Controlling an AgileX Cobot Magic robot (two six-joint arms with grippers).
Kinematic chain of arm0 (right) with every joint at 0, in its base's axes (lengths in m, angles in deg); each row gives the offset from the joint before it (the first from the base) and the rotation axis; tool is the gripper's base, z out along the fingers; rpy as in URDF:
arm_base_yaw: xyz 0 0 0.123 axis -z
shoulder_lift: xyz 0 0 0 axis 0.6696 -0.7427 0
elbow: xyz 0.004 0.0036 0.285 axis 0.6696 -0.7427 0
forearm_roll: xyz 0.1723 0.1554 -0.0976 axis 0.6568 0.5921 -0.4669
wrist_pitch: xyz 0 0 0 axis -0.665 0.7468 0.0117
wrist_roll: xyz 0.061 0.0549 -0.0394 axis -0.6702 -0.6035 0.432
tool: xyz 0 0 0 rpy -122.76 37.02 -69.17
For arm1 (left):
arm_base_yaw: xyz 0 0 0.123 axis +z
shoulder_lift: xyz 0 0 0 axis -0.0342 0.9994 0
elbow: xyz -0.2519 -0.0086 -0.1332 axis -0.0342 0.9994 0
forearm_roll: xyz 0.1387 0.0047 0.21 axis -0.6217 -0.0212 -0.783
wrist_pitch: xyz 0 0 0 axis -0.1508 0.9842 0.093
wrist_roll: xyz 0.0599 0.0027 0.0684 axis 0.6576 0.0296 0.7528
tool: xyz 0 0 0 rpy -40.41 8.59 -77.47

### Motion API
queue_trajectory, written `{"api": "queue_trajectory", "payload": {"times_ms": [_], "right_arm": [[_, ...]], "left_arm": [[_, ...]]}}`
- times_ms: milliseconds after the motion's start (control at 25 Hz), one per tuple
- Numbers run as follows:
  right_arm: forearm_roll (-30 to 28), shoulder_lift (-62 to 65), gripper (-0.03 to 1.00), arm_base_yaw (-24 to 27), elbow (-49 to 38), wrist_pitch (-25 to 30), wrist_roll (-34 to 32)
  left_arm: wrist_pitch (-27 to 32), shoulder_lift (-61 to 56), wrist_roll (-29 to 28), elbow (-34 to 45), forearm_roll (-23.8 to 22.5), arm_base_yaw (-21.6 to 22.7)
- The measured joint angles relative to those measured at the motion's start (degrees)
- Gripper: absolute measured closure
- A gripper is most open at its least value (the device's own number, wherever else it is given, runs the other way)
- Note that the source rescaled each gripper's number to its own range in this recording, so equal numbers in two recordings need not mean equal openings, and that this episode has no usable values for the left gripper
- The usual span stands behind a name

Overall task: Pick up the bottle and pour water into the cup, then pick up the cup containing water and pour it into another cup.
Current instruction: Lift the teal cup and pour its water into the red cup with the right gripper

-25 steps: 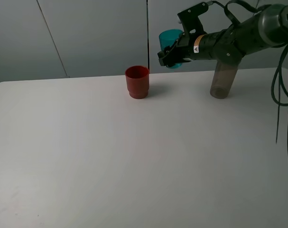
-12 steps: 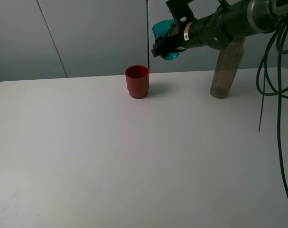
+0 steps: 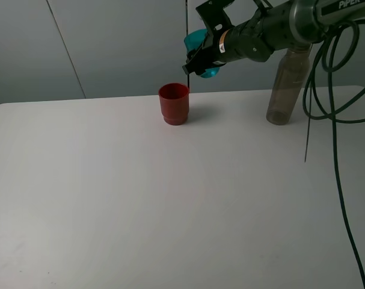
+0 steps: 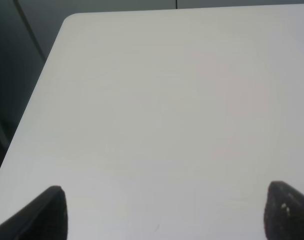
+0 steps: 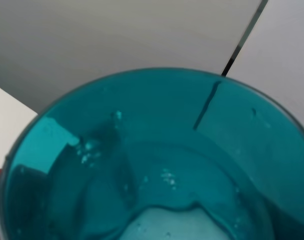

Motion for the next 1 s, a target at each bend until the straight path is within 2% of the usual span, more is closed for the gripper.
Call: {"api": "queue_trajectory", "payload": {"times_ms": [360, 600, 1000], "right_arm": [[-0.3, -2.7, 0.9, -1.0, 1.6, 0.8, 2.0], [-3.5, -2.7, 0.9, -1.0, 1.6, 0.9, 3.8], [-9.1, -2.7, 0.9, -1.0, 2.7, -2.6, 6.5]], "left_arm": [[0.0, 0.0, 0.0, 0.0, 0.0, 0.0], [0.0, 0.0, 0.0, 0.0, 0.0, 0.0], [0.0, 0.0, 0.0, 0.0, 0.0, 0.0]]}}
